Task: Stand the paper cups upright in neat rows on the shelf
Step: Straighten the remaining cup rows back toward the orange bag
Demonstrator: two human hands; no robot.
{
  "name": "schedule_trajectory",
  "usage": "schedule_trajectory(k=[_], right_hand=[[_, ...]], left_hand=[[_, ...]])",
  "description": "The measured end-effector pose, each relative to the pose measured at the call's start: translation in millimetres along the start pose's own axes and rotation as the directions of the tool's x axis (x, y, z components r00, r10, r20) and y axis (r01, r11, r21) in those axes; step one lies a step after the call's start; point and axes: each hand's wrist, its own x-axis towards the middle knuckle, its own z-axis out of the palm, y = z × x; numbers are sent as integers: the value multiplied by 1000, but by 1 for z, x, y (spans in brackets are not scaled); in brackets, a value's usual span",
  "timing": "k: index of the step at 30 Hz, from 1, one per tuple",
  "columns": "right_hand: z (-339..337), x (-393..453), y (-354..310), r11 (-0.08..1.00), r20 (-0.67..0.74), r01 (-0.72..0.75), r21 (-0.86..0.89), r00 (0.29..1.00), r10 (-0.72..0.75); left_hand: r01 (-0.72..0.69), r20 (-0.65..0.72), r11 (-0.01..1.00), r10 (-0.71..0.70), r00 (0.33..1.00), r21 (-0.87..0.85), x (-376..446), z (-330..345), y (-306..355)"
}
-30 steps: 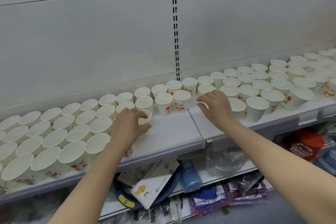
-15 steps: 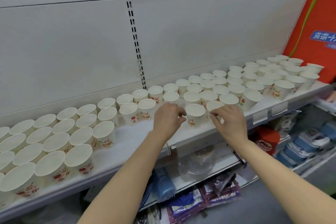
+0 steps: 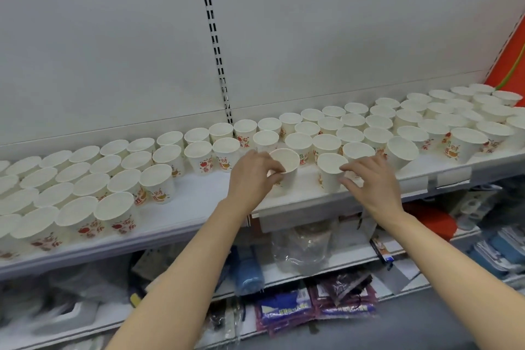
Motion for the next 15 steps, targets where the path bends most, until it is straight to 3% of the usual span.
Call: schedule_trajectory(k=[8,15], right_hand=[[15,12,1,995,-7,102,6,995,-102],[30,23,-51,962,-97,206,181,977,-191]], left_hand=[[304,-131,952,-305,943,-29,-60,-30,-46],[446,-169,893,-431,887,66,-76,-55,-90]])
